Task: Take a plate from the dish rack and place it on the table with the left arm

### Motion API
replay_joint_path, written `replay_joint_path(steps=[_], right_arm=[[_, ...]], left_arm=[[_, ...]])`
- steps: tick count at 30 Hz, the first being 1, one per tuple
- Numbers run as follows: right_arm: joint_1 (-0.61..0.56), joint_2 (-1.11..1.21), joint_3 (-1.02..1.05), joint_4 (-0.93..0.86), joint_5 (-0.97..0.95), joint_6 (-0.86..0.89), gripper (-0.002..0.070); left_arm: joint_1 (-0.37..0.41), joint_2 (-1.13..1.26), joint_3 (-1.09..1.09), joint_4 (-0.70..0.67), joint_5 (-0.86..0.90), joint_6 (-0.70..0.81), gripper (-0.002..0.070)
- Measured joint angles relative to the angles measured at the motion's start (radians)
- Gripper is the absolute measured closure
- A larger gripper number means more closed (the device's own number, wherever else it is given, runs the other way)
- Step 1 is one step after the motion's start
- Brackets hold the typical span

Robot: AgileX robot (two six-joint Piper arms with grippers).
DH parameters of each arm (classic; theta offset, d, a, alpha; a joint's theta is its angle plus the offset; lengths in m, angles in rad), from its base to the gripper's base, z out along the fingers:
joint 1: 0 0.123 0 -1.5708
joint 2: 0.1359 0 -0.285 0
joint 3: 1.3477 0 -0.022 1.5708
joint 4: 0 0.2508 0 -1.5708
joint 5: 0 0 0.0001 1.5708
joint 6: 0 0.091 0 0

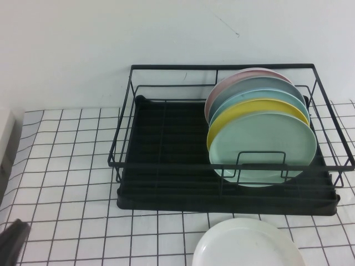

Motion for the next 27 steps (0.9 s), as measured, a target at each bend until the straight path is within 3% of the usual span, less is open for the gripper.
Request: replay_joint_path(steps=[4,9,12,18,27], right_arm=[[0.000,0.000,0.000,0.000,0.000,0.000,0.0678],[0.000,0.000,0.000,0.000,0.000,0.000,0.0678],[0.000,0.000,0.000,0.000,0.000,0.000,0.0678],[0.000,0.000,0.000,0.000,0.000,0.000,0.0678],[0.000,0.000,0.000,0.000,0.000,0.000,0.0678]], left_arm=[[0.195,-0.109,0.001,0.005,0.087,-0.007,0.0676],[0.465,-0.210,0.001,0.080,0.320,-0.146,0.0676],[0.568,-0.243,0.001,0.101,0.456,-0.206,0.0676],[0.640,-0.245,0.001,0.113,0.659,-0.239,0.0677],[0.643,-0.248,-0.001,0.113,0.676,-0.237,0.0677]])
